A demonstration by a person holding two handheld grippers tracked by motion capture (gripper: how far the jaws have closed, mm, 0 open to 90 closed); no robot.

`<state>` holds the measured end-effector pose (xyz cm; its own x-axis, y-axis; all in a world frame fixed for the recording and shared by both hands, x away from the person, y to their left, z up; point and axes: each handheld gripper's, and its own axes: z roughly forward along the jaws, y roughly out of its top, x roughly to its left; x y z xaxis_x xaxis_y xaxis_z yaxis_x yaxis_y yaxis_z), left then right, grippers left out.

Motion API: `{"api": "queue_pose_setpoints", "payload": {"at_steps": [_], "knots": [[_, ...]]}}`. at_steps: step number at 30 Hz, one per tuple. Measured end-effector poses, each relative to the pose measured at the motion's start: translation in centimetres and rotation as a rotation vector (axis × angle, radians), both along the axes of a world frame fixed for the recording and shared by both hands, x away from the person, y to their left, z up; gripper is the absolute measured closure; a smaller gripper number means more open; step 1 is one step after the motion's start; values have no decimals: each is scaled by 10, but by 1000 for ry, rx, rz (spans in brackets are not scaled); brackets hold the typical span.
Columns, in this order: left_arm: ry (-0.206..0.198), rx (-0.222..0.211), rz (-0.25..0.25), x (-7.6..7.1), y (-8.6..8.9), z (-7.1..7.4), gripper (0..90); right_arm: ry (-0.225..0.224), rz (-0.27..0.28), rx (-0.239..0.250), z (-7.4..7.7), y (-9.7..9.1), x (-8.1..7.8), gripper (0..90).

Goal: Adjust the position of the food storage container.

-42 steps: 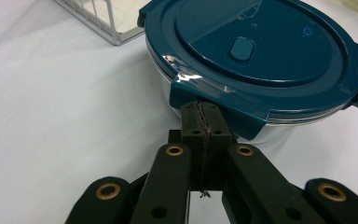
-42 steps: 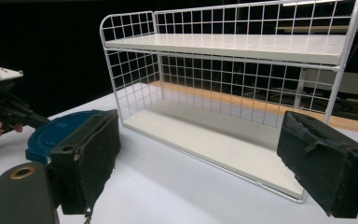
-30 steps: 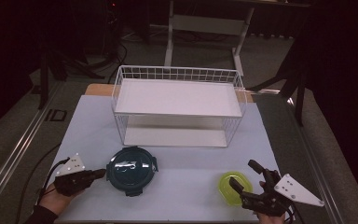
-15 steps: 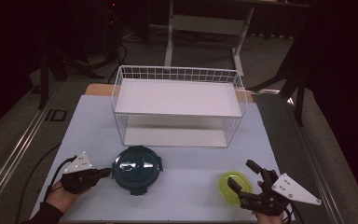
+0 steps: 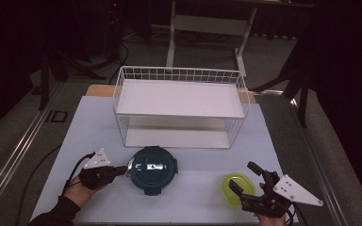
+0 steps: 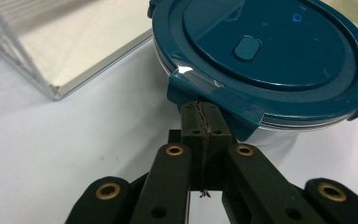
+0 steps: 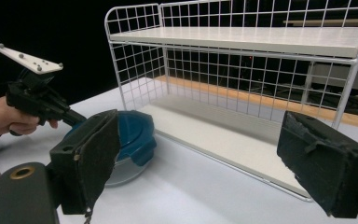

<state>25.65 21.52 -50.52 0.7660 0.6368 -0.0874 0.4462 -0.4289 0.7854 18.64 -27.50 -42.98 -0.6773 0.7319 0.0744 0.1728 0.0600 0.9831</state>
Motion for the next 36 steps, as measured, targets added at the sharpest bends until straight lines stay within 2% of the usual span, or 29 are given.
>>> {"api": "queue_pose_setpoints", "payload": {"at_steps": [12, 22, 29, 36], "knots": [[0, -3, -40, 7, -29, 0, 894, 10, 8, -4, -1, 1, 1, 128], [1, -5, -49, 12, -45, 0, 894, 10, 10, -8, -1, 2, 1, 128], [1, 8, -51, 13, -47, 1, 893, 12, 10, -9, -1, 2, 2, 128], [-1, -11, -40, 11, -45, 7, 891, 14, 7, -10, -1, 3, 1, 128]]}}
